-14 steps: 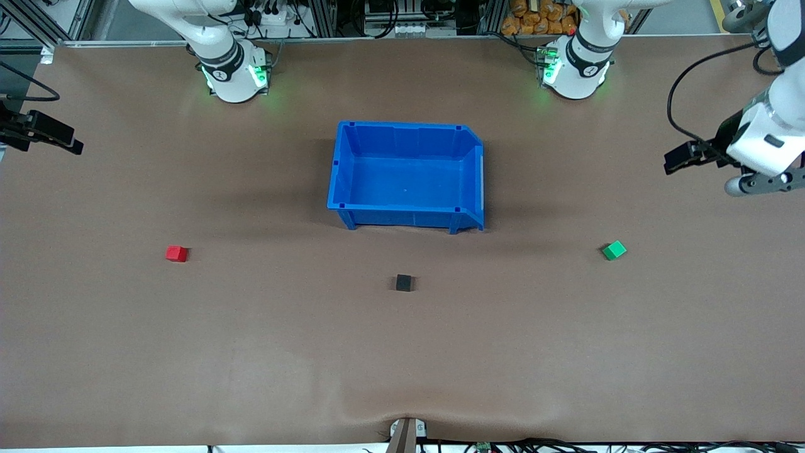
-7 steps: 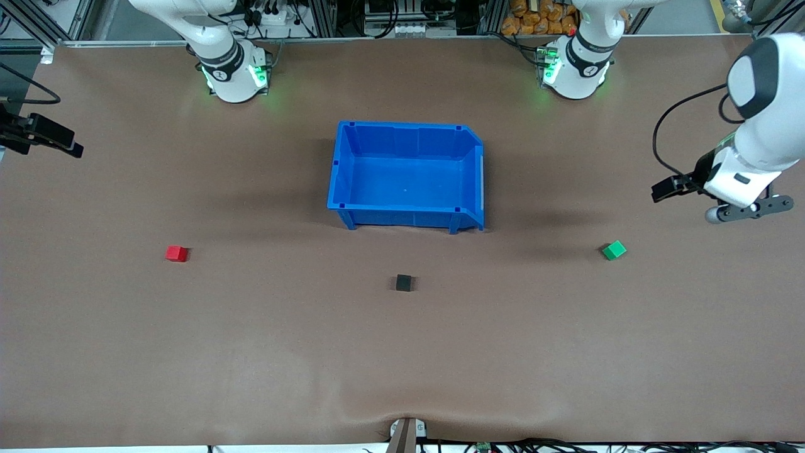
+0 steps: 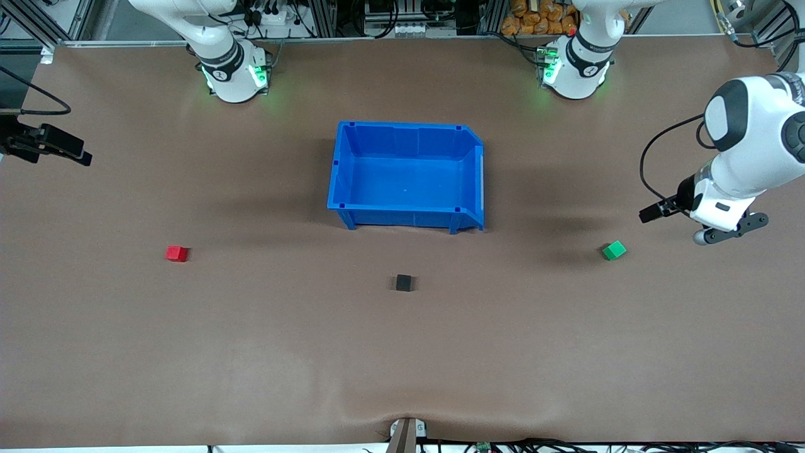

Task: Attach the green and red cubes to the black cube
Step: 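Lower the left gripper and grasp the green cube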

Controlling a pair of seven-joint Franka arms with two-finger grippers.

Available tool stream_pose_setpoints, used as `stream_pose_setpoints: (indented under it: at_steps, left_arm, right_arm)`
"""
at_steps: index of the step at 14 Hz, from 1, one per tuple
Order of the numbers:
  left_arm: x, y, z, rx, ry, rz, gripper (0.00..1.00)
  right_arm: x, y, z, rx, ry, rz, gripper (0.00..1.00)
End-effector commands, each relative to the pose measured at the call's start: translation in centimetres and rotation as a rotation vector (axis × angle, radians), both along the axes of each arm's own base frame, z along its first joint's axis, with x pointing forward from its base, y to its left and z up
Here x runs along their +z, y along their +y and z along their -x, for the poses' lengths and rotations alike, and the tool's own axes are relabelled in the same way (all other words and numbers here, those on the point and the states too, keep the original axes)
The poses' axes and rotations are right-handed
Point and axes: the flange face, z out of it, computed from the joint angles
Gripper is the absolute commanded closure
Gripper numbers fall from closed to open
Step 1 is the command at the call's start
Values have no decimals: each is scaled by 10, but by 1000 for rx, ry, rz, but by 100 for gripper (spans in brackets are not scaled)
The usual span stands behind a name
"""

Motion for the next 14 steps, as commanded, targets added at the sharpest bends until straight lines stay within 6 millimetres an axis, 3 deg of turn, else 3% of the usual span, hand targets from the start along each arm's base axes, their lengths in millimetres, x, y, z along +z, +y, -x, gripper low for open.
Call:
stream_pose_setpoints:
  at_steps: [1, 5, 8, 14]
  left_arm:
    - [-5, -3, -7, 79, -22, -7, 0]
    - [-30, -7, -15, 218, -22, 16, 0]
    - [-54, -6, -19, 240, -7, 38, 0]
    - [-93, 1, -35, 249, 39, 42, 9]
  right_arm:
    - [-1, 2, -1, -2, -12, -8, 0]
    - [-9, 2, -2, -3, -9, -8, 0]
    - [-14, 2, -4, -4, -12, -8, 0]
    - [-25, 2, -7, -3, -16, -7, 0]
